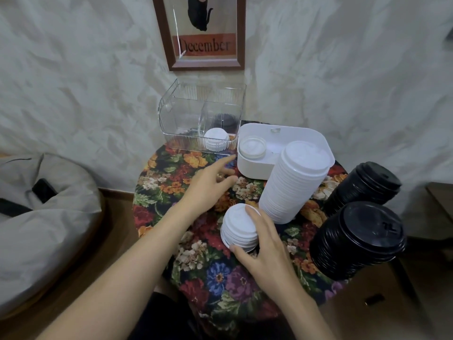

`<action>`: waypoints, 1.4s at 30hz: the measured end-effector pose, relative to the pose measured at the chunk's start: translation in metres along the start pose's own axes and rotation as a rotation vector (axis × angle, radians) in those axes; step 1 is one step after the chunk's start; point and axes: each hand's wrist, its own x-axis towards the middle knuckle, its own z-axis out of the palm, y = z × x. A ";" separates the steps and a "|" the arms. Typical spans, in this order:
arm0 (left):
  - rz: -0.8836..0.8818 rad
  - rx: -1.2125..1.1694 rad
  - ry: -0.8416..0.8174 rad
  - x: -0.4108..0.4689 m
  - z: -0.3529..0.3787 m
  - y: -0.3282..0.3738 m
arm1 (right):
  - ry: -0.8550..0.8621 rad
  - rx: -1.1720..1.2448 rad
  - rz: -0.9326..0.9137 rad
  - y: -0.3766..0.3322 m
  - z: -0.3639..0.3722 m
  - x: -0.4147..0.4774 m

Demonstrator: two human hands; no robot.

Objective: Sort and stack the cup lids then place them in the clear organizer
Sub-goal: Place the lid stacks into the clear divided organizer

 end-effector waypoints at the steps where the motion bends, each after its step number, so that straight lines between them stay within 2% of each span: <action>1: 0.028 0.082 -0.007 0.012 0.003 0.004 | 0.005 -0.006 -0.005 0.000 0.000 0.000; 4: 0.087 0.287 -0.034 0.039 0.009 0.005 | 0.014 -0.032 -0.017 0.000 0.000 0.000; 6: 0.078 0.340 -0.029 0.048 0.010 0.003 | 0.007 -0.043 -0.024 -0.001 0.002 0.000; 13: 0.035 0.204 0.088 0.067 0.024 0.016 | 0.000 -0.055 -0.032 0.001 0.003 0.000; 20: 0.105 0.075 0.263 0.079 0.023 0.048 | 0.001 -0.061 -0.039 0.002 0.003 0.000; 26: 0.138 0.043 0.351 0.074 -0.012 0.071 | 0.008 -0.056 -0.050 0.004 0.003 0.000; 32: 0.161 0.060 0.442 0.041 -0.043 0.063 | 0.013 -0.051 -0.054 0.006 0.006 0.000; 42: 0.104 -0.043 0.527 0.008 -0.078 0.055 | 0.017 -0.048 -0.046 0.008 0.007 0.001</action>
